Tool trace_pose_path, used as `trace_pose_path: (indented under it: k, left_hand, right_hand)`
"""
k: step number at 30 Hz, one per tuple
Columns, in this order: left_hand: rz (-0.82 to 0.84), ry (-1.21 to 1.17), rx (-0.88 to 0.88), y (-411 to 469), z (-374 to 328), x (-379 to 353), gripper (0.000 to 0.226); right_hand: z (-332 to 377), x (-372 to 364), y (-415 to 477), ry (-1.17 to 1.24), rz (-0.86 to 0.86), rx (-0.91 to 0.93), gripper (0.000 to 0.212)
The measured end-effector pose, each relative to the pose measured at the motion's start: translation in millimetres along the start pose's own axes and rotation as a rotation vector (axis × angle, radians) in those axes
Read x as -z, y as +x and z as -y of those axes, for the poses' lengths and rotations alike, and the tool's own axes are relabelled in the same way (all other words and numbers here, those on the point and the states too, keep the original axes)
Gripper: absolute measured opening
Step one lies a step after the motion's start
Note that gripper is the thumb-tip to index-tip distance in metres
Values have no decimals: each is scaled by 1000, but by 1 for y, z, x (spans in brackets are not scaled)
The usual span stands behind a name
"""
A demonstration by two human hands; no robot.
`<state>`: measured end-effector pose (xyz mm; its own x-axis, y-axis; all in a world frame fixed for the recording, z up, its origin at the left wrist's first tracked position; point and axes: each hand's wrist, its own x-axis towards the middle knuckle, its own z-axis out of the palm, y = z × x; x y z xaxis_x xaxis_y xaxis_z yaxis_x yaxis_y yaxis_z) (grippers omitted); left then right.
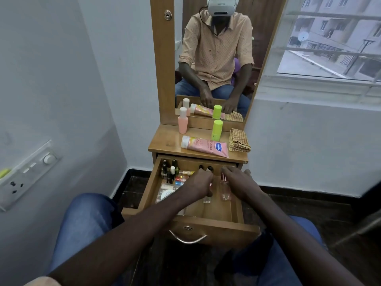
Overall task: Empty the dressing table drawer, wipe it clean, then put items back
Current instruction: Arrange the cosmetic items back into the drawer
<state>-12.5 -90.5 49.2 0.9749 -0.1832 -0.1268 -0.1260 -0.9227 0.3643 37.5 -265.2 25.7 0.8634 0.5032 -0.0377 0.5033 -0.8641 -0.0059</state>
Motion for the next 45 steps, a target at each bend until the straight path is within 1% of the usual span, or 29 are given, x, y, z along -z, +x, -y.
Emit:
trace_pose_path:
  k: [3, 5, 7, 14, 18, 20, 22, 26, 28, 29, 31, 35, 41, 45]
  left_hand:
    - [-6, -6, -4, 0, 1, -2, 25]
    - [-13, -14, -5, 2, 2, -3, 25]
    - [-16, -18, -5, 2, 2, -3, 24]
    - [-17, -23, -12, 5, 2, -3, 18]
    - [-16, -18, -19, 5, 5, -2, 20]
    - [-15, -17, -25, 5, 7, -1, 20]
    - [-15, -17, -22, 5, 8, -2, 20]
    - [-46, -32, -35, 3, 9, -6, 21]
    - [-61, -42, -51, 1, 10, -9, 21]
    - [-65, -48, -59, 0, 10, -10, 21]
    - [-73, -51, -64, -1, 10, -14, 21]
    - [-97, -60, -42, -1, 13, -19, 26]
    - [-128, -94, -20, 2, 13, -26, 23]
    - [-179, -167, 4, 6, 10, -32, 28]
  right_hand:
    - [1, 0, 4, -31, 33, -8, 51]
    - [2, 3, 6, -49, 80, -15, 53]
    - [3, 7, 10, -77, 128, -14, 51]
    - [2, 9, 26, -183, 277, 31, 22]
    - [5, 4, 26, -259, 312, 56, 17]
    - [4, 4, 26, -256, 303, 67, 20]
    - [4, 6, 23, -247, 291, 63, 28]
    - [14, 8, 4, -224, 284, 38, 55]
    - [19, 2, -8, -261, 284, 43, 68]
    - [21, -1, -13, -281, 274, 43, 72]
    - [21, -5, -18, -289, 217, 34, 70]
    - [19, -5, -16, -250, 95, 18, 55]
    - [20, -8, -4, -226, 43, -23, 49]
    - [21, -8, -4, -174, 34, -25, 47]
